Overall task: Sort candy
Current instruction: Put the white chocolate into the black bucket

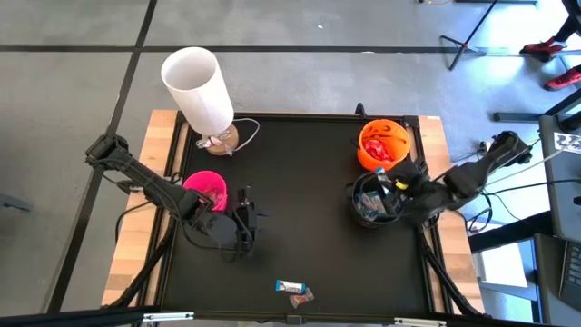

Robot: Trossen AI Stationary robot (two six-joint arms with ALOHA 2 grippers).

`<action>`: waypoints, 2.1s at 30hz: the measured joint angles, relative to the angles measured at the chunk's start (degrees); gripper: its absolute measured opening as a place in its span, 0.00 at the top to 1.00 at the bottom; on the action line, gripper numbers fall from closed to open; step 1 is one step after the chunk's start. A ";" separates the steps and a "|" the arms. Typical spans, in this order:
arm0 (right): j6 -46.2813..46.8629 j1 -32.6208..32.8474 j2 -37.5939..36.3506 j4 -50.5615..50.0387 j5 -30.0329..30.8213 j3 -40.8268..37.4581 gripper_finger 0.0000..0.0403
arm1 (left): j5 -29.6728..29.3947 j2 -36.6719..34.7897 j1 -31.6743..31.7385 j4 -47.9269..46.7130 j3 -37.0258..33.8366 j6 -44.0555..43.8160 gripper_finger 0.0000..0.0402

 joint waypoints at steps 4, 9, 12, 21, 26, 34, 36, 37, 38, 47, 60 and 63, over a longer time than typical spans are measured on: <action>-5.29 0.00 -5.94 8.19 -4.36 -4.20 0.77 | -0.82 0.00 -0.02 0.04 0.00 0.00 0.60; -7.87 0.00 -7.47 11.44 -5.74 -4.87 0.61 | -0.77 0.00 0.00 0.29 0.00 -0.07 0.60; -9.25 0.00 -6.47 12.99 -6.06 -4.92 0.49 | 0.52 0.00 -0.02 0.82 0.00 -0.09 0.60; -18.88 0.01 -1.95 27.55 -7.99 -4.90 0.30 | 14.95 5.47 -0.16 5.43 0.00 3.23 0.60; -26.36 0.00 0.19 39.35 -10.37 -4.87 0.29 | 23.96 15.05 -2.10 9.58 -0.02 7.47 0.60; -31.43 0.00 1.72 45.50 -12.14 -4.87 0.29 | 24.54 25.96 -3.90 15.24 0.91 5.76 0.54; -31.54 0.00 1.72 45.49 -12.12 -4.87 0.29 | 24.51 27.05 -3.62 15.57 1.75 5.03 0.50; -31.54 0.00 1.72 45.53 -12.12 -4.87 0.29 | 24.49 27.59 -3.47 15.77 2.10 5.03 0.48; -31.54 0.00 1.72 45.55 -12.12 -4.87 0.29 | 24.52 28.27 -3.31 15.69 2.40 5.12 0.45; -31.52 0.00 1.80 45.60 -12.03 -4.87 0.29 | 29.39 33.40 -2.98 17.16 3.72 9.53 0.33; -31.45 0.00 1.80 45.53 -10.86 -4.85 0.29 | 29.18 34.97 -3.89 26.70 3.83 15.90 0.33; -31.45 0.00 1.80 45.55 -10.51 -4.85 0.29 | 30.28 35.60 -3.91 27.14 3.85 16.00 0.33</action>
